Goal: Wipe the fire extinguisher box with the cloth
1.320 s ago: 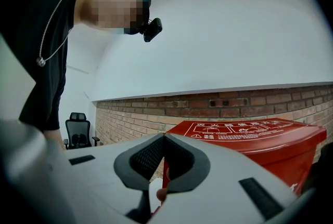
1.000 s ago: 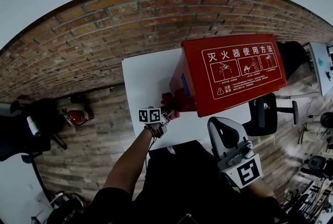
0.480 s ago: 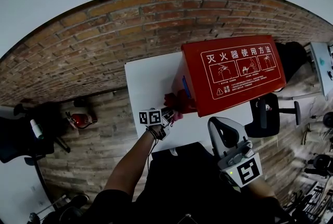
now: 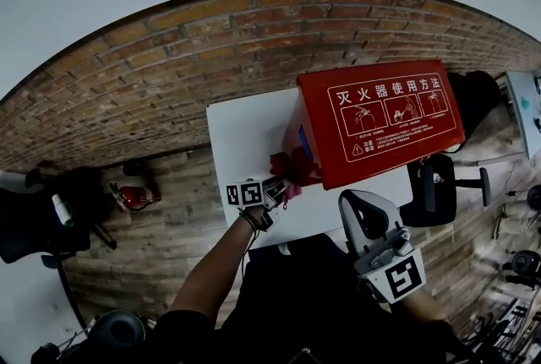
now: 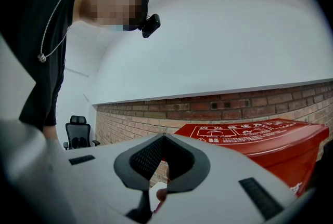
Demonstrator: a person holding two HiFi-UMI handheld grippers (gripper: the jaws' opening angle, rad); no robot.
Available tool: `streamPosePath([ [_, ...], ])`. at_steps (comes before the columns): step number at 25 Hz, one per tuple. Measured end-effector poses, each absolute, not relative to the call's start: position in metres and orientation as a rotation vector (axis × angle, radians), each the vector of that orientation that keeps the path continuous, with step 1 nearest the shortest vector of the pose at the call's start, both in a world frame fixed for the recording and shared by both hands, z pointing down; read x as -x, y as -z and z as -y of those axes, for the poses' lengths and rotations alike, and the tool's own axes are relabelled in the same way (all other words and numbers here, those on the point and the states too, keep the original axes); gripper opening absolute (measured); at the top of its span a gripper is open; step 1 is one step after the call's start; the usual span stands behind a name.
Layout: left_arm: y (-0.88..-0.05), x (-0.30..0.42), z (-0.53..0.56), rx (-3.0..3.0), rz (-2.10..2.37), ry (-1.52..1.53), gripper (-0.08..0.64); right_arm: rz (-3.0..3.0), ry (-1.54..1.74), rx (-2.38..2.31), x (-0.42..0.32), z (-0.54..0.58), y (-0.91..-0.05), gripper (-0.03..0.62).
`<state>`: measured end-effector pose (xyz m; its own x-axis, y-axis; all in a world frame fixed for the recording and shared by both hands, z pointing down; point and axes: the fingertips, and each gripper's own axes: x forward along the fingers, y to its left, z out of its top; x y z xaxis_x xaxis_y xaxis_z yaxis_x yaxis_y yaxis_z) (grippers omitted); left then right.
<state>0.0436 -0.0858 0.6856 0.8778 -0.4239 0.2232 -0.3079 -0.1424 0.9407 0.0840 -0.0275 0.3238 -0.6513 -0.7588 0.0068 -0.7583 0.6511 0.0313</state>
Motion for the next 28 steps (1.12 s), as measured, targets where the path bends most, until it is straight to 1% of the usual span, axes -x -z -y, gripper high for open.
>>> streamPosePath([
  [24, -0.59, -0.045, 0.082, -1.74, 0.431, 0.323, 0.092, 2.849, 0.061, -1.322, -0.087, 0.023, -0.318, 0.02],
  [28, -0.576, -0.044, 0.082, -1.736, 0.412, 0.355, 0.093, 2.845, 0.01, -1.32, -0.087, 0.02, -0.321, 0.02],
])
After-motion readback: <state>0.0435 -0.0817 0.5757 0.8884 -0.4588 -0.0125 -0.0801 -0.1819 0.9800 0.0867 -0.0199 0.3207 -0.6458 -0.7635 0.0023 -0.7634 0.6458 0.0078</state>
